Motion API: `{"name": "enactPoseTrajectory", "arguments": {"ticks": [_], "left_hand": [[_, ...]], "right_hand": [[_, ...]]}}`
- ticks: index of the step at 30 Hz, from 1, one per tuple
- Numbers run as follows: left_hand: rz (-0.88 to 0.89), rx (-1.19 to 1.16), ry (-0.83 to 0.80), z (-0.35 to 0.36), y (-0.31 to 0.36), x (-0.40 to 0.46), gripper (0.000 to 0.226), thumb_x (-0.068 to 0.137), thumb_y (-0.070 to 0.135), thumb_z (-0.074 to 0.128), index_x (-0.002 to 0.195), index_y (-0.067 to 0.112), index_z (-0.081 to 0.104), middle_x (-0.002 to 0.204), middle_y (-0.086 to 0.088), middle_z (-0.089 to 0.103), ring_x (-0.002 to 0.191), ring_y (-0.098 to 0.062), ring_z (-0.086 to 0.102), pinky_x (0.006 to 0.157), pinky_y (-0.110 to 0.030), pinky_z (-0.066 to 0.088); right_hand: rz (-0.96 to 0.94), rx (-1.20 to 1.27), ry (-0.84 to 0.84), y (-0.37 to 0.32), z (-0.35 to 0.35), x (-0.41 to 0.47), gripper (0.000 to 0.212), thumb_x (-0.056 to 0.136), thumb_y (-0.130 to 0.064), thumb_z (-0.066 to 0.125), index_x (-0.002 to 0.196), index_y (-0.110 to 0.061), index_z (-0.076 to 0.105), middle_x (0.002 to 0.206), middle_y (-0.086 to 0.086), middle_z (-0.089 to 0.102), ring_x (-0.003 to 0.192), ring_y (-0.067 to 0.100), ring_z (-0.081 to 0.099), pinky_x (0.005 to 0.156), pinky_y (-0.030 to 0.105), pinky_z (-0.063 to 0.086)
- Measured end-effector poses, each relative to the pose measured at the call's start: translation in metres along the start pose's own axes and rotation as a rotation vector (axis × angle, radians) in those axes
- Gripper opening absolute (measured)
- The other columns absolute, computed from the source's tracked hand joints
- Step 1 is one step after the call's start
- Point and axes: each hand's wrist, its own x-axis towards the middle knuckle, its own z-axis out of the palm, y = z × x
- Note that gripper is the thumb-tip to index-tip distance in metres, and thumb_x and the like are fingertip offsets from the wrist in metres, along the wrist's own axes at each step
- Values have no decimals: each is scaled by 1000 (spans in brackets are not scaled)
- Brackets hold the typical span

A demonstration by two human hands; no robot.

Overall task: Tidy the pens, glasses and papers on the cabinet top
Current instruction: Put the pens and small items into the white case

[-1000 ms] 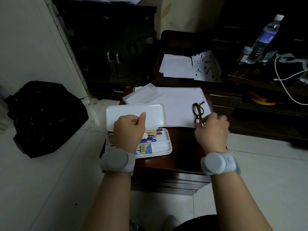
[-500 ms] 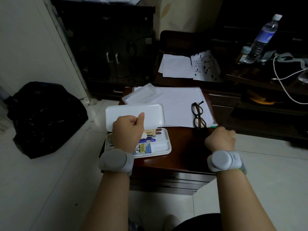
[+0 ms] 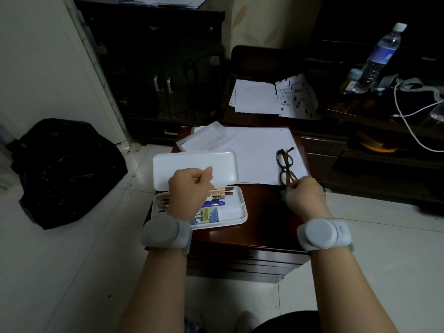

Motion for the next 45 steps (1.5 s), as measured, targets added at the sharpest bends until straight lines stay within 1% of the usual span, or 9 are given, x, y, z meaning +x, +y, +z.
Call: {"name": "enactPoseTrajectory", "arguments": {"ticks": [3,8,18,23,28,33,38,41,45], "left_hand": [[-13,-51,-182,4,3,-2,23,93,18,54,97,1,70,81,-9,70,63,-7,62,63,-13,49],[5,-31,-437,5,9,-7,27,96,9,47,118,6,62,113,-10,66,106,-19,61,99,-31,46],[16,-40,-499,3,10,-8,22,95,8,49,112,4,62,102,-10,66,93,-11,61,87,-30,51],[92,-9,-438,7,9,-7,19,94,3,50,108,-4,61,91,-7,62,69,7,61,70,-10,50],[111,40,-406,7,7,-7,16,93,5,52,98,-1,67,86,-14,68,82,-24,66,83,-36,54],[102,103,-392,7,6,-7,18,94,9,51,94,2,67,76,-8,66,65,-10,61,71,-21,52],[76,52,-366,4,7,-7,16,93,9,51,83,9,63,68,-2,64,66,-17,62,75,-32,54],[75,10,-357,4,8,-7,13,94,9,51,89,9,64,71,-5,66,71,-20,64,75,-32,53],[76,-76,-365,5,9,-8,15,94,9,51,99,3,64,73,-6,65,65,-13,60,72,-23,52]], "right_hand": [[-22,498,-169,-20,5,-13,8,85,-11,67,89,-8,60,88,15,65,80,28,65,76,34,54],[-19,954,-539,-42,15,-35,5,83,0,65,85,0,61,73,11,62,59,12,58,54,11,52],[-47,997,-537,-46,20,-34,2,83,-2,65,82,-2,66,72,10,65,55,8,59,56,12,52],[-150,965,-456,-48,21,-34,2,83,-3,67,81,-5,67,67,10,63,55,13,54,57,13,51],[-216,793,-438,-45,22,-34,8,79,-9,72,83,-3,69,71,13,63,52,8,53,54,14,48],[-341,719,-346,-48,19,-38,10,75,-11,77,77,-5,68,63,2,62,50,1,53,54,10,45],[-446,803,-343,-53,12,-46,12,71,-6,79,68,-4,68,68,14,66,59,11,57,59,13,48],[-416,864,-403,-52,9,-45,16,76,-15,76,68,-4,67,67,11,63,55,6,53,58,15,45],[-126,903,-495,-53,11,-35,47,94,-47,45,73,-10,65,66,4,61,54,11,52,53,20,43]]}}
